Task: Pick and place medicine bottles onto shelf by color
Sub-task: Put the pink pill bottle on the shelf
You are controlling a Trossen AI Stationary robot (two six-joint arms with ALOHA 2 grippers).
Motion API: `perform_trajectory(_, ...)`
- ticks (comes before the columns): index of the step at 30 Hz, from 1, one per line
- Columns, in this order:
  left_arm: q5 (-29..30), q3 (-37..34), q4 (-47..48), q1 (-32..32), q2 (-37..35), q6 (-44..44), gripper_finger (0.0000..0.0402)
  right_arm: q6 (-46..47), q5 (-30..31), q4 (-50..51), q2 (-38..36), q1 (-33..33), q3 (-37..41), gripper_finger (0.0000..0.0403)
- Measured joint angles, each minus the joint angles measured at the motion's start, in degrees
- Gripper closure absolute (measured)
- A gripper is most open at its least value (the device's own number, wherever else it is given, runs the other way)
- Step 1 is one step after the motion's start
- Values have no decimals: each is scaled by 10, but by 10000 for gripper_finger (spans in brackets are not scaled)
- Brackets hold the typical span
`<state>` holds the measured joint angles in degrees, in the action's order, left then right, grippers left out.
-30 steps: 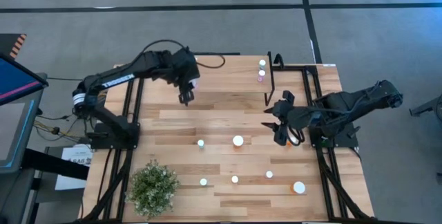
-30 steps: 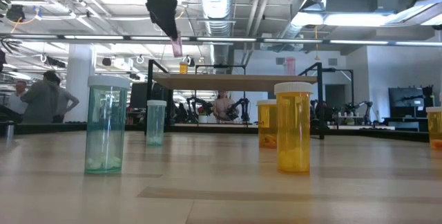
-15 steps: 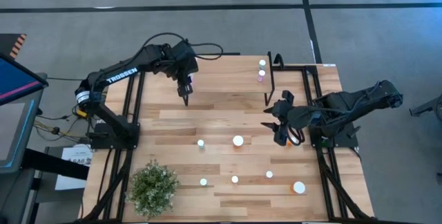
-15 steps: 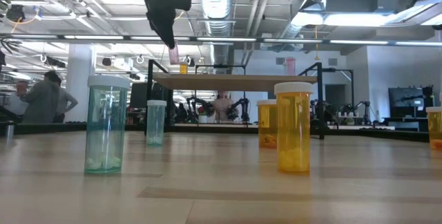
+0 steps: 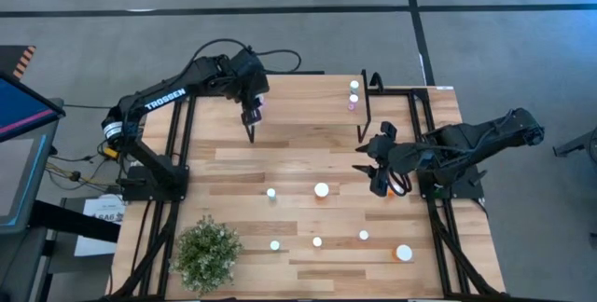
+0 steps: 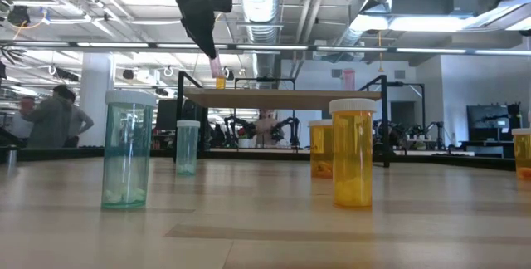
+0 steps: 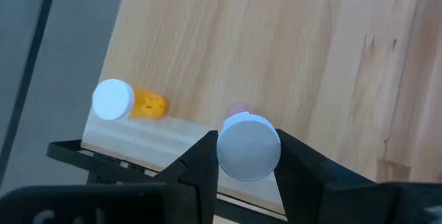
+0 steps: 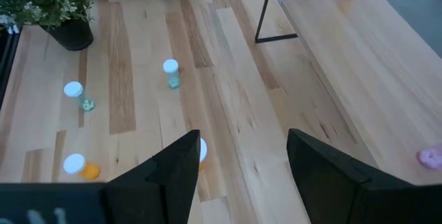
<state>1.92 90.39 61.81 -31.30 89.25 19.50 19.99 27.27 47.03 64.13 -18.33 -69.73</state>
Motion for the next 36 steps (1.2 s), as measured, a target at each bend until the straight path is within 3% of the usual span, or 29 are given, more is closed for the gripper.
perform_trajectory(17, -30, -9, -21, -20, 15, -9, 279, 0, -4, -4, 0, 0, 0, 164)
perform_trajectory(36, -16, -10, -13, -26, 44, -14, 270, 1, -4, -5, 0, -16, 0, 164)
